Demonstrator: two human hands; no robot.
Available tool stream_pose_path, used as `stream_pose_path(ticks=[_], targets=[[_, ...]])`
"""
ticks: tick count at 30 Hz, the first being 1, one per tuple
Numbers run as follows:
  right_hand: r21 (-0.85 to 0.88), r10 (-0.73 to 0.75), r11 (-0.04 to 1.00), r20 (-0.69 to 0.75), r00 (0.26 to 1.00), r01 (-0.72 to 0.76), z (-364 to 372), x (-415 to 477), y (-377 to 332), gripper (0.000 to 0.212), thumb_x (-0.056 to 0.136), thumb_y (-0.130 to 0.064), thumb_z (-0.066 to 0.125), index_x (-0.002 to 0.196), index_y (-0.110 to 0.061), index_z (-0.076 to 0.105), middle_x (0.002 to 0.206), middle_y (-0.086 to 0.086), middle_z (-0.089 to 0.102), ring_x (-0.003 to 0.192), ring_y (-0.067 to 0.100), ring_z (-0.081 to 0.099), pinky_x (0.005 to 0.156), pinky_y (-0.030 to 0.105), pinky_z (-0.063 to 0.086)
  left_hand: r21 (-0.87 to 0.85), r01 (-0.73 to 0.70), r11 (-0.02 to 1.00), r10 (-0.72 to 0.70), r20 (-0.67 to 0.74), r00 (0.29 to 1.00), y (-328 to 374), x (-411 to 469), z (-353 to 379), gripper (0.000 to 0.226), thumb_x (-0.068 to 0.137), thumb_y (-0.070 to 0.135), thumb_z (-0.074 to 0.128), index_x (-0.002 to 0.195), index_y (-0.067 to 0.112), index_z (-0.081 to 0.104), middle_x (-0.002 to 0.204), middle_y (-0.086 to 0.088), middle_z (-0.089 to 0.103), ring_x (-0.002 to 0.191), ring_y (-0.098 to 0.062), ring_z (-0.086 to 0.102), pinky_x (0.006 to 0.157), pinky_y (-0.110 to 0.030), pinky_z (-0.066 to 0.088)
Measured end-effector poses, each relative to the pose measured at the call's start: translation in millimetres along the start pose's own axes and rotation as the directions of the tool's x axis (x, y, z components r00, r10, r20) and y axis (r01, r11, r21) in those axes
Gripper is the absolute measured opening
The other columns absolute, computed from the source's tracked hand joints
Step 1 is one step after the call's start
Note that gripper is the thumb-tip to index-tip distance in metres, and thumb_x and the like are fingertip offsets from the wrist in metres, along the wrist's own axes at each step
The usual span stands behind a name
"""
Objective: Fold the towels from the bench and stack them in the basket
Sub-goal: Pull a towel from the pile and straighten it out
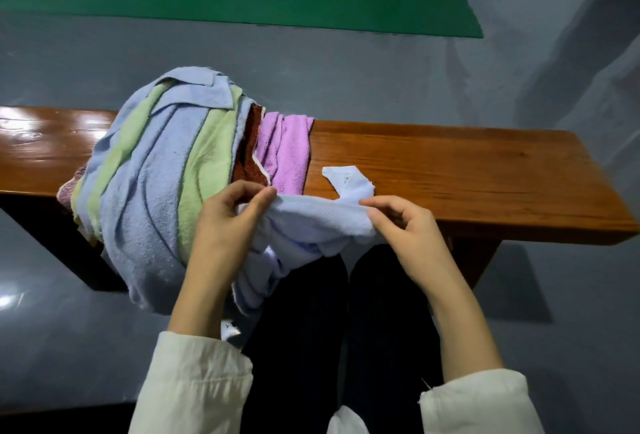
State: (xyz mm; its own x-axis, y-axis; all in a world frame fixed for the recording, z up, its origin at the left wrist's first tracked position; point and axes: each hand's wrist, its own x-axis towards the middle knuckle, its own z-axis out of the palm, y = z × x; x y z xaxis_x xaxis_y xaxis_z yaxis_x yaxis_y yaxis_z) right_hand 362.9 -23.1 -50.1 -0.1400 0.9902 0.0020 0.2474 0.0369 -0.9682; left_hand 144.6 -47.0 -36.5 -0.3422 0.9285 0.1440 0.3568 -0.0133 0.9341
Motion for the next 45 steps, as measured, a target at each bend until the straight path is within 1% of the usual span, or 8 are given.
stream_pose_path(ticks=[5,10,14,20,29,39,42,45], targets=[[0.270,0.041,0.962,0.024,0.999,-0.046,6.8,-4.4,-2.7,0.031,0.093,0.007,0.047,0.101,-0.019,0.063,0.092,-0.011,0.070,0.085,-0.004,0.063,0.074,0.010,0.047,-0.062,0.022,0.998,-0.021,0.015,1.000,12.8,-9.2,13.5,0.038,0.072,0.013,0.042,0.105,0.023,0.058,0.112,-0.005,0.061,0.104,-0.008,0.056,0.094,-0.022,0.043],[0.570,0.025,0.820,0.054,0.998,-0.052,21.0,-8.6,-17.2,0.030,0.090,0.010,0.049,0.106,-0.012,0.061,0.093,0.001,0.071,0.088,0.011,0.065,0.077,0.019,0.053,-0.309,0.022,0.951,-0.007,0.047,0.999,50.2,-28.0,41.7,0.030,0.083,-0.018,0.034,0.093,-0.004,0.059,0.076,-0.004,0.060,0.061,0.006,0.055,0.059,-0.005,0.041],[0.633,0.050,0.770,0.053,0.997,-0.072,25.4,-9.9,-22.6,0.040,0.087,0.012,0.050,0.112,-0.016,0.061,0.117,0.010,0.066,0.108,0.018,0.063,0.087,0.025,0.052,-0.441,0.065,0.895,-0.031,0.085,0.996,55.7,-30.0,51.3,0.018,0.084,-0.008,0.049,0.098,-0.004,0.059,0.084,-0.005,0.060,0.072,0.005,0.057,0.069,-0.008,0.043],[0.698,0.096,0.711,0.034,0.995,-0.092,24.6,-10.8,-24.9,0.033,0.089,0.010,0.048,0.112,-0.011,0.061,0.100,0.003,0.074,0.096,0.013,0.069,0.075,0.018,0.053,-0.285,-0.026,0.958,0.090,0.213,0.973,39.9,-28.4,46.2,0.040,0.081,-0.018,0.051,0.111,0.006,0.062,0.113,-0.008,0.065,0.104,-0.008,0.062,0.089,-0.016,0.047],[0.650,0.150,0.755,-0.033,0.988,-0.093,27.4,-15.5,-23.3,0.015,0.084,-0.002,0.058,0.096,-0.007,0.066,0.076,0.004,0.072,0.067,0.008,0.065,0.064,0.015,0.052,0.156,-0.327,0.932,0.328,0.022,0.944,28.8,-27.5,48.7,0.009,0.077,0.024,0.069,0.077,0.022,0.060,0.075,0.013,0.057,0.073,0.000,0.053,0.070,-0.012,0.041],[0.693,0.173,0.705,0.038,0.984,-0.151,24.6,-23.1,-28.5,0.021,0.094,0.001,0.047,0.101,-0.008,0.064,0.075,-0.002,0.073,0.070,0.003,0.066,0.063,0.012,0.050,0.222,-0.433,0.873,0.400,0.182,0.898,15.5,-26.9,49.1,0.025,0.078,0.042,0.060,0.081,0.018,0.066,0.082,0.012,0.046,0.079,-0.002,0.048,0.070,-0.021,0.040],[0.708,0.196,0.691,0.009,0.981,-0.145,25.4,-24.1,-28.5,0.016,0.091,0.000,0.050,0.095,-0.006,0.064,0.072,-0.002,0.072,0.066,0.002,0.066,0.059,0.011,0.049,0.059,-0.374,0.926,0.371,0.063,0.927,24.5,-29.8,53.0,0.010,0.078,0.028,0.068,0.074,0.026,0.059,0.078,0.013,0.051,0.077,0.005,0.050,0.070,-0.009,0.036],[0.755,0.189,0.645,-0.008,0.982,-0.118,26.8,-24.6,-27.6,0.012,0.086,-0.003,0.052,0.091,-0.004,0.063,0.076,0.001,0.073,0.071,0.008,0.069,0.063,0.016,0.053,-0.025,-0.340,0.940,0.340,-0.024,0.940,33.5,-32.8,60.8,0.028,0.076,0.017,0.071,0.073,0.037,0.051,0.075,0.012,0.053,0.075,0.005,0.051,0.068,-0.007,0.035]])
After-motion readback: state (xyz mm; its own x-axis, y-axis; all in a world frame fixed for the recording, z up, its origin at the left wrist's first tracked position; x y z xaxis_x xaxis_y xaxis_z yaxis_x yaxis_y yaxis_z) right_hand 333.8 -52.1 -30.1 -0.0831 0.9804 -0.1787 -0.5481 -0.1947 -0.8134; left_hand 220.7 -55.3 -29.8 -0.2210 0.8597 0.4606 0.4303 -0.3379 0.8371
